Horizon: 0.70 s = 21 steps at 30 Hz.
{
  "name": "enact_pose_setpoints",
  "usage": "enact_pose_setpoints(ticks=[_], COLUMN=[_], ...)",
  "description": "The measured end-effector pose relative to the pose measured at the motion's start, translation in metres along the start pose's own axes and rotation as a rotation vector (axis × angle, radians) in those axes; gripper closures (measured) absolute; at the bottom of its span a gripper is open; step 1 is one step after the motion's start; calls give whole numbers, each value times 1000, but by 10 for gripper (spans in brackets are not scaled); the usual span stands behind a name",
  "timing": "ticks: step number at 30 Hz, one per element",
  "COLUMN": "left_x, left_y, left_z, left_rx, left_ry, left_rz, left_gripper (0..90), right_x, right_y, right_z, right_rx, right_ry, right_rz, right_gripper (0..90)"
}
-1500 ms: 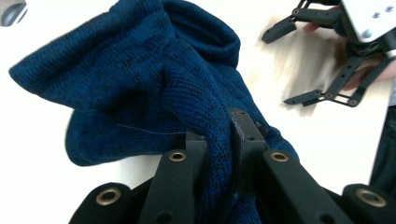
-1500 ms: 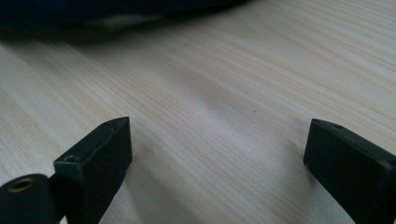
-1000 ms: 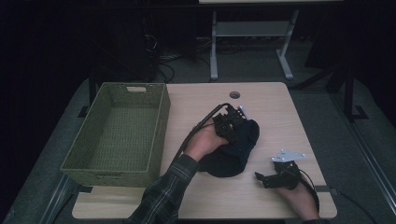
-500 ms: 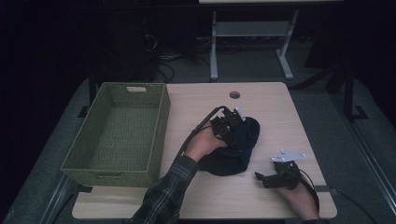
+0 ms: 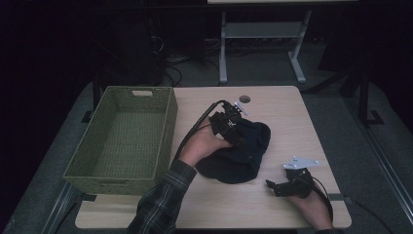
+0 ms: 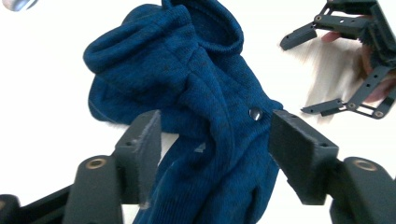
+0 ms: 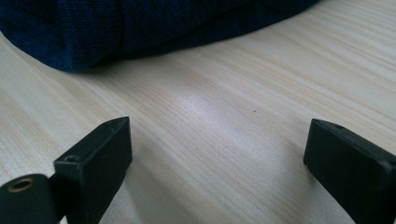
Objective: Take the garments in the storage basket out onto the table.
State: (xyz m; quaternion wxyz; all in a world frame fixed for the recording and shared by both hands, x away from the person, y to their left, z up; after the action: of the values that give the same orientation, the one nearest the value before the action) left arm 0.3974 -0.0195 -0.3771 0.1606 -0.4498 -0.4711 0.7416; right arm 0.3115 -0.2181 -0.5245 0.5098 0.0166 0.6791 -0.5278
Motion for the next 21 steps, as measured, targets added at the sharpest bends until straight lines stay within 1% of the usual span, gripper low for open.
enact_pose_setpoints(ticks=[2,3,5,6,9,12,14,15,16,17,18,21], left_x=[3,5,10,13,22,33,41,44,48,48,55,67], left_y=[-9,-14,-21,-25,-31,-32,-31,-31,-30,-30,-28,-25], left_z=[0,0,0,1,2,3,3,3,3,3,3,2], left_rx=[-7,-12,-13,-10,-12,2,2,2,1,1,-5,-13], left_ry=[1,1,1,-1,-2,-8,-19,-25,-24,-24,-31,-40], left_rz=[9,13,24,20,23,9,10,15,16,16,26,33], left_gripper=[430,484,549,610,734,841,890,898,898,899,899,899], right_x=[0,0,0,0,0,0,0,0,0,0,0,0], right_y=[0,0,0,0,0,0,0,0,0,0,0,0], right_z=[0,0,0,0,0,0,0,0,0,0,0,0], right_rx=[0,0,0,0,0,0,0,0,0,0,0,0], right_ry=[0,0,0,0,0,0,0,1,0,0,0,0], right_rz=[0,0,0,0,0,0,0,0,0,0,0,0], right_gripper=[74,74,74,74,74,74,74,74,74,74,74,74])
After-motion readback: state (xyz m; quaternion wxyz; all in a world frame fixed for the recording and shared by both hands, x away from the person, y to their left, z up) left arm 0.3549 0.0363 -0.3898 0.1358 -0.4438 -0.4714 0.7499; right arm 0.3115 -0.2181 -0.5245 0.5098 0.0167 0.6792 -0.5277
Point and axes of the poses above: each handheld gripper's, and its own axes: y roughly forward along the jaws, x roughly out of its underside, z roughly to its right, the point moved 6 cm from there along y, roughly forward along the jaws, and after that the axes turned 9 degrees about -y, right-handed, at the moved point
